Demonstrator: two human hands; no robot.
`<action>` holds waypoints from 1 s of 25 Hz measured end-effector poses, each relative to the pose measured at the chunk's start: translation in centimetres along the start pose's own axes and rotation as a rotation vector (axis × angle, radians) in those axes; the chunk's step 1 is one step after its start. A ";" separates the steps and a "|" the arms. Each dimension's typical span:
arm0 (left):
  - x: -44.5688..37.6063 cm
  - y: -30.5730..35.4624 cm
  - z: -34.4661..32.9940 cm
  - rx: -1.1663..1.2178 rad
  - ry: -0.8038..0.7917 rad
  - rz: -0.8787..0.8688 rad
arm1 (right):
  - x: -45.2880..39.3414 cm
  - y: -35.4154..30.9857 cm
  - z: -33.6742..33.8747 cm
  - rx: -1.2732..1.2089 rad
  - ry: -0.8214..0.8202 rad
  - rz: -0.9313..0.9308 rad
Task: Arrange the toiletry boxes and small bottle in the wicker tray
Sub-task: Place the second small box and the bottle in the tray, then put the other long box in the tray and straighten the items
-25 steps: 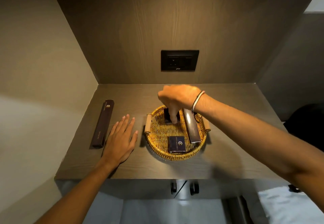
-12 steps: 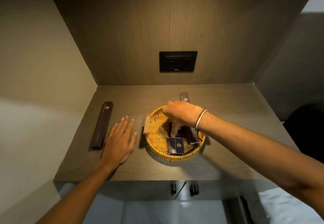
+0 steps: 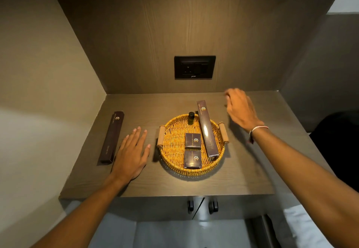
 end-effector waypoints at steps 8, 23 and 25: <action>0.0 0.4 0.4 -0.005 -0.032 0.007 | 6.1 4.3 -6.4 0.125 -0.227 -0.069; -2.7 -2.0 9.1 -0.180 0.062 0.460 | 6.6 3.6 -6.0 0.108 -0.233 -0.083; -2.7 -1.9 9.0 -0.131 0.056 0.501 | 6.6 3.7 -6.0 0.102 -0.223 -0.084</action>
Point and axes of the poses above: each hand's wrist, its own x-axis away from the middle knuckle, its own z-axis out of the back of the hand, y = z × x, the point moved 1 cm from there along -x, towards the middle knuckle, and after that the axes turned 10 degrees about x, right-handed, at the moved point
